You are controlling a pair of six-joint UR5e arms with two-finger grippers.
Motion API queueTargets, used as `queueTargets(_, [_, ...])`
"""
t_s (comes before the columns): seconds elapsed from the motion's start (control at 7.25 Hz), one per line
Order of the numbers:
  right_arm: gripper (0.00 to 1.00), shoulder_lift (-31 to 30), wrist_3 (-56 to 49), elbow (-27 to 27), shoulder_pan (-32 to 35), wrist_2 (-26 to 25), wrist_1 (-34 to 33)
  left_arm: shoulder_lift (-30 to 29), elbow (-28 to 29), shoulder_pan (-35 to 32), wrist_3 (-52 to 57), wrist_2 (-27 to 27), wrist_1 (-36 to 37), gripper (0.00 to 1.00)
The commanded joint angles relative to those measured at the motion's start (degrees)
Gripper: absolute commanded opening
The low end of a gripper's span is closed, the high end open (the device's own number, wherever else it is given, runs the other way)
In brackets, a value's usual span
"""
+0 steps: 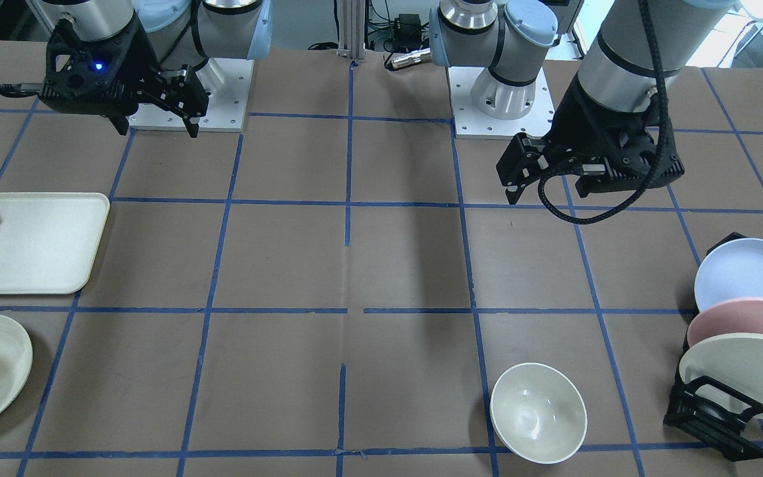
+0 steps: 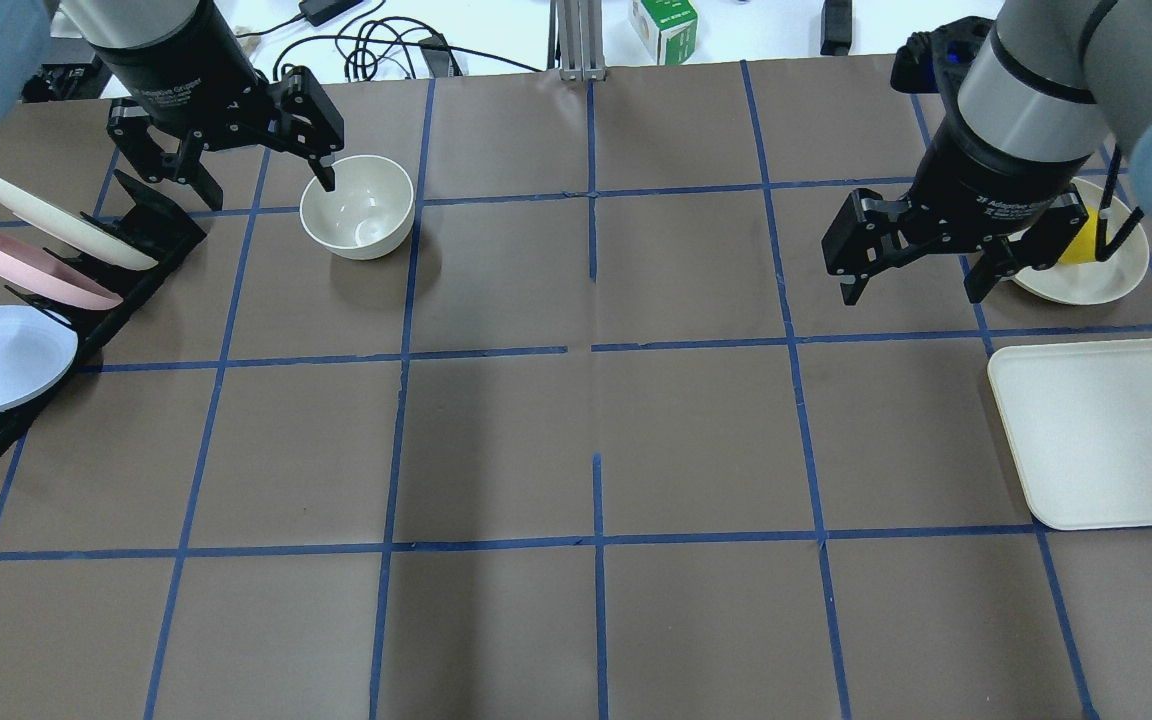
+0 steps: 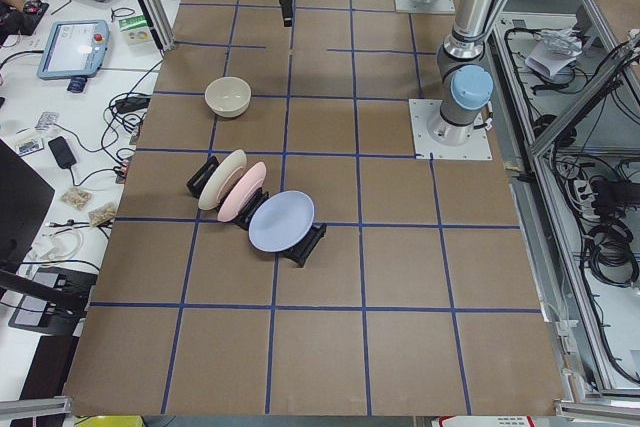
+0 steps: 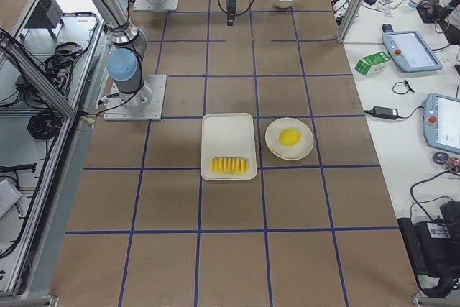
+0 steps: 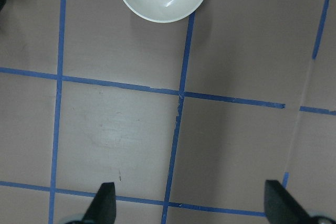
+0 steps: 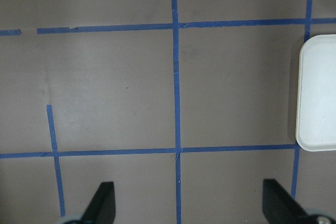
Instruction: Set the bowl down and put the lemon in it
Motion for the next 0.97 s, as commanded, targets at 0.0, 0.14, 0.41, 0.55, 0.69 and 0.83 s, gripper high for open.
queueTargets(0.0, [1.00,0.1,0.0,0.1,0.0,0.0,0.1,0.9,-0.5,-0.3,1.1,0.3,-0.6,1.00])
queueTargets(0.14, [1.00,0.0,0.0,0.0,-0.1,0.0,0.1,0.4,-0.8,0.9,2.3,0.2,-0.4,1.00])
queueTargets(0.41, [1.00,0.1,0.0,0.2,-0.1,-0.3,0.1,-0.7,-1.2,1.0,9.3,0.4,1.1,1.00])
queueTargets(0.55, [1.00,0.3,-0.4,0.7,-0.4,-0.4,0.0,-1.2,-1.3,1.0,8.7,0.3,2.0,1.00])
queueTargets(0.69, [1.00,0.3,-0.5,0.7,-1.2,-0.7,-0.9,-2.0,-1.9,1.1,8.4,0.0,2.1,1.00])
queueTargets(0.83, [1.00,0.3,-0.5,0.7,-2.0,-1.1,-1.5,-3.4,-3.6,1.9,9.0,0.2,2.4,1.00])
